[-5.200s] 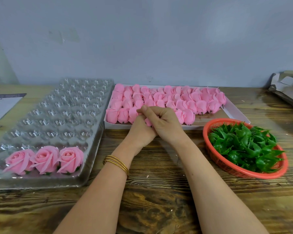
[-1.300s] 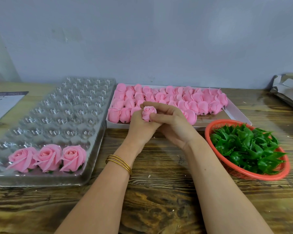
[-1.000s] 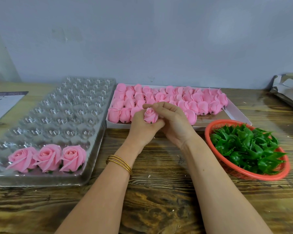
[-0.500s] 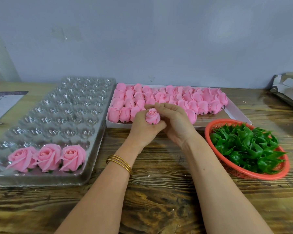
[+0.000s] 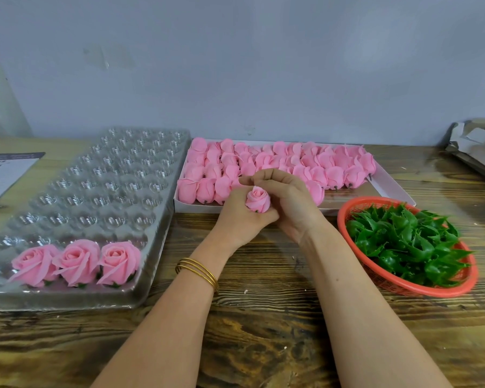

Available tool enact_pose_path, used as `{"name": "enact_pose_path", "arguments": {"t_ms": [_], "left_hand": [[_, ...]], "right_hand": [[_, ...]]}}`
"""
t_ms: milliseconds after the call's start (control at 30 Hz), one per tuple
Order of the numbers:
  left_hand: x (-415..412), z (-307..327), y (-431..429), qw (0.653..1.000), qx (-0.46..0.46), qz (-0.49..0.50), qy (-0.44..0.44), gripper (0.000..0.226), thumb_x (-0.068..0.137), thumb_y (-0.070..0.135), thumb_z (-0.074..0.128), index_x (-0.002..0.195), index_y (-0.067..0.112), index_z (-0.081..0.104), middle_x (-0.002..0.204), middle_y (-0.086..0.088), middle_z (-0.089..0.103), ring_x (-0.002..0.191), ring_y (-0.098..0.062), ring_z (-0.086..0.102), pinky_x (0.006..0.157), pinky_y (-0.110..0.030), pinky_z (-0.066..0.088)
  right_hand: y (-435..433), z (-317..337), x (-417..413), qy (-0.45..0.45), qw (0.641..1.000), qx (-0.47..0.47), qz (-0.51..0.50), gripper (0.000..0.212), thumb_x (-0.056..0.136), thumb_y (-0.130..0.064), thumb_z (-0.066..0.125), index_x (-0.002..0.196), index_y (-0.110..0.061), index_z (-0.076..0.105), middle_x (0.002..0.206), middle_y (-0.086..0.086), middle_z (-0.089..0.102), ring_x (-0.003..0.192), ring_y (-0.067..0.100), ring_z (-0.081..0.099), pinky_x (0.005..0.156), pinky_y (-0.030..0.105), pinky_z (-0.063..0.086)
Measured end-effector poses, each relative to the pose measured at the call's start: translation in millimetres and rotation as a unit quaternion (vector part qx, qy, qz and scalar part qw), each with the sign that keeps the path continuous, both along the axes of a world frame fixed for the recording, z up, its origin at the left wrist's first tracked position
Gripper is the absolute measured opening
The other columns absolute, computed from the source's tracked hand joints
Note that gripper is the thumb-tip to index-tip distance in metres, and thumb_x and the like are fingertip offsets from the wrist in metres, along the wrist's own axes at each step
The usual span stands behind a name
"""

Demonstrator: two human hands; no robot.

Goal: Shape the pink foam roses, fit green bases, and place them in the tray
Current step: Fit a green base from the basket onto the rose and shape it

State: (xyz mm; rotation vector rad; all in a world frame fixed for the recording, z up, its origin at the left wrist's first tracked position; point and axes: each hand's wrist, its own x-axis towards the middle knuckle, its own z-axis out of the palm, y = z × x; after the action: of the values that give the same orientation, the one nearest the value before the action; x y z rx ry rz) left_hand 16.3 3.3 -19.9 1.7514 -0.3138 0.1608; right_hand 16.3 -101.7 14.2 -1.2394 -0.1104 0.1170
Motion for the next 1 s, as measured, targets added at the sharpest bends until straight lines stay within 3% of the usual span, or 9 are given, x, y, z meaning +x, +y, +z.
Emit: {"name": "enact_pose_path", "arguments": {"t_ms": [133, 200, 300, 433, 600, 700, 833, 933, 1000], "left_hand": [[-1, -1, 0, 1.000, 0.019, -0.005, 0.004, 0.012, 0.074, -0.005, 0.072, 0.079, -0.006, 0.061, 0.069, -0.019, 0.061, 0.062, -0.013, 0.054, 0.059, -0.027, 0.044], [-1, -1, 0, 1.000, 0.018, -0.008, 0.009, 0.014, 0.074, -0.004, 0.072, 0.085, -0.007, 0.064, 0.079, -0.025, 0.065, 0.068, -0.017, 0.057, 0.062, -0.032, 0.047], [0, -1, 1, 1.000, 0.014, -0.010, 0.008, 0.011, 0.075, -0.002, 0.072, 0.085, 0.002, 0.068, 0.082, -0.019, 0.069, 0.072, -0.017, 0.062, 0.068, -0.038, 0.053], [1, -2, 2, 1.000, 0.015, 0.005, 0.014, 0.010, 0.078, 0.003, 0.073, 0.087, 0.002, 0.069, 0.085, -0.020, 0.070, 0.078, -0.027, 0.066, 0.078, -0.047, 0.054], [0, 0, 2, 1.000, 0.017, 0.016, 0.007, 0.023, 0.070, 0.017, 0.072, 0.086, 0.001, 0.069, 0.083, -0.019, 0.070, 0.080, -0.030, 0.066, 0.077, -0.048, 0.053], [1, -1, 3, 1.000, 0.021, 0.019, 0.010, 0.009, 0.076, 0.005, 0.075, 0.084, 0.007, 0.071, 0.083, -0.014, 0.073, 0.084, -0.030, 0.069, 0.080, -0.051, 0.055], [2, -1, 4, 0.999, 0.050, 0.013, -0.011, 0.030, 0.077, 0.002, 0.075, 0.071, 0.030, 0.065, 0.067, 0.010, 0.070, 0.080, -0.019, 0.070, 0.074, -0.040, 0.055], [2, -1, 4, 0.998, 0.057, 0.001, -0.012, 0.036, 0.078, 0.005, 0.076, 0.073, 0.038, 0.063, 0.068, 0.026, 0.068, 0.078, -0.002, 0.067, 0.070, -0.020, 0.054], [2, -2, 4, 0.998, 0.061, 0.003, -0.018, 0.038, 0.077, 0.004, 0.076, 0.073, 0.039, 0.062, 0.068, 0.029, 0.067, 0.074, 0.007, 0.065, 0.067, -0.014, 0.052]], "right_hand": [[-2, 0, 0, 0.005, 1.000, -0.009, -0.008, 0.023, 0.090, 0.008, 0.055, 0.077, -0.009, 0.065, 0.090, 0.011, 0.074, 0.082, 0.020, 0.070, 0.074, 0.033, 0.060], [-2, -2, 2, 0.000, 0.999, -0.017, -0.028, 0.019, 0.090, 0.006, 0.059, 0.079, -0.009, 0.065, 0.090, 0.011, 0.073, 0.082, 0.020, 0.070, 0.076, 0.035, 0.059], [-3, -3, 4, -0.002, 0.998, -0.016, -0.067, 0.018, 0.092, -0.001, 0.060, 0.080, -0.011, 0.067, 0.087, 0.008, 0.074, 0.081, 0.019, 0.070, 0.077, 0.036, 0.057], [-5, 0, 3, -0.017, 0.997, 0.005, -0.075, 0.033, 0.094, -0.010, 0.061, 0.066, -0.020, 0.075, 0.083, 0.005, 0.074, 0.082, 0.016, 0.068, 0.076, 0.033, 0.055], [-1, 3, -1, -0.040, 0.993, -0.075, -0.085, 0.024, 0.086, -0.009, 0.068, 0.065, -0.018, 0.077, 0.077, 0.005, 0.073, 0.076, 0.013, 0.069, 0.073, 0.032, 0.054], [2, 3, -2, -0.050, 0.989, -0.109, -0.088, 0.016, 0.086, -0.007, 0.070, 0.072, -0.011, 0.075, 0.071, 0.002, 0.073, 0.073, 0.012, 0.071, 0.068, 0.024, 0.056], [4, 0, -1, -0.069, 0.980, -0.154, -0.110, 0.019, 0.085, -0.003, 0.070, 0.069, -0.012, 0.073, 0.065, -0.004, 0.072, 0.068, 0.005, 0.068, 0.066, 0.017, 0.055], [6, -2, -1, -0.079, 0.972, -0.185, -0.119, 0.021, 0.084, -0.003, 0.071, 0.068, -0.017, 0.073, 0.064, -0.009, 0.072, 0.067, -0.001, 0.067, 0.064, 0.012, 0.052], [6, -2, 0, -0.088, 0.970, -0.194, -0.120, 0.023, 0.083, -0.003, 0.072, 0.066, -0.019, 0.072, 0.063, -0.009, 0.071, 0.067, -0.001, 0.067, 0.065, 0.012, 0.053]]}}
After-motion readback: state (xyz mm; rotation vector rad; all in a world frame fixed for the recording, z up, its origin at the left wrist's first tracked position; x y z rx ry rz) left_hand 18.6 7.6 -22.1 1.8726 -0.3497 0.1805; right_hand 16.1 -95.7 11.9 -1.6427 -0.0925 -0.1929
